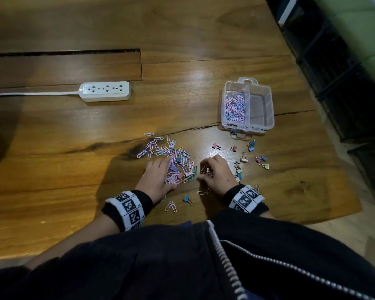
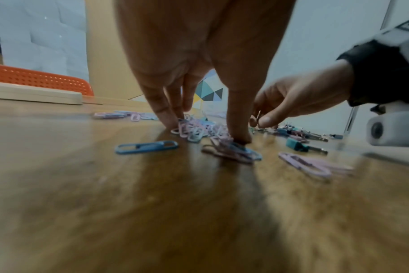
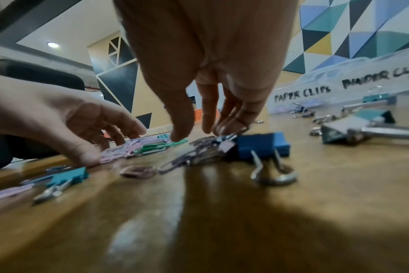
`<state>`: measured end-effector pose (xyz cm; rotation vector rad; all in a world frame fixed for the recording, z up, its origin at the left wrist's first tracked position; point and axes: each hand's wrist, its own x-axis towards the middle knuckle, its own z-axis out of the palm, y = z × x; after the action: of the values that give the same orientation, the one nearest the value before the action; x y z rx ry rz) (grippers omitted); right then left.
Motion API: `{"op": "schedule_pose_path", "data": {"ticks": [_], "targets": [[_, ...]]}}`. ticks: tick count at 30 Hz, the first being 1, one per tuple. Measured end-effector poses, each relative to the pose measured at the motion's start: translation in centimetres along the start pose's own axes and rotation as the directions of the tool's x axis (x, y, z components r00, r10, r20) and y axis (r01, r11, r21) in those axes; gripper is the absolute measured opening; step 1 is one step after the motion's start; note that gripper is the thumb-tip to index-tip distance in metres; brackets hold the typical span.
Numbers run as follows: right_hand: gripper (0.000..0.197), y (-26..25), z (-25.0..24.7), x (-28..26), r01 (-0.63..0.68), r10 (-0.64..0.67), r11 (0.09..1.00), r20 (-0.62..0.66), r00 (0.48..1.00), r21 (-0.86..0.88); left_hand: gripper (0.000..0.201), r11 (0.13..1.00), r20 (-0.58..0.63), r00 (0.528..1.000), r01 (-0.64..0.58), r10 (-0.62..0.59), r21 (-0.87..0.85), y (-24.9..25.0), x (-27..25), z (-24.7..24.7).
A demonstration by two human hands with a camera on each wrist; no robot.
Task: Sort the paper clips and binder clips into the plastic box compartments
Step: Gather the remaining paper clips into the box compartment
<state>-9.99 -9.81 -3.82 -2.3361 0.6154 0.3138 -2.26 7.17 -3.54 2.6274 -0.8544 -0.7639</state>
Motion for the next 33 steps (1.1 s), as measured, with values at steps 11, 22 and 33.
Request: {"op": "schedule_pose_path", "data": {"ticks": [11, 22, 33], "targets": [[0.021, -0.5, -0.2, 0.3, 0.049, -0.048, 0.997, 0.014, 0.999, -0.051, 0.041, 0.993, -0.074, 0.99, -0.121, 0.121, -0.003, 0.3, 0.9, -0.2], [0.03, -0.5, -0.2, 0.1, 0.124, -0.115, 0.909, 0.045, 0.992, -0.398, 0.031, 0.963, 0.012, 0.992, -0.126, 0.127, 0.237, 0.5, 1.5, -0.6], [0.014, 0.3, -1.6, 0.5, -0.118, 0.134, 0.932, -0.022, 0.991, 0.343, 0.021, 0.977, 0.005, 0.982, -0.188, 0.189, 0.102, 0.1, 1.8, -1.0]]}}
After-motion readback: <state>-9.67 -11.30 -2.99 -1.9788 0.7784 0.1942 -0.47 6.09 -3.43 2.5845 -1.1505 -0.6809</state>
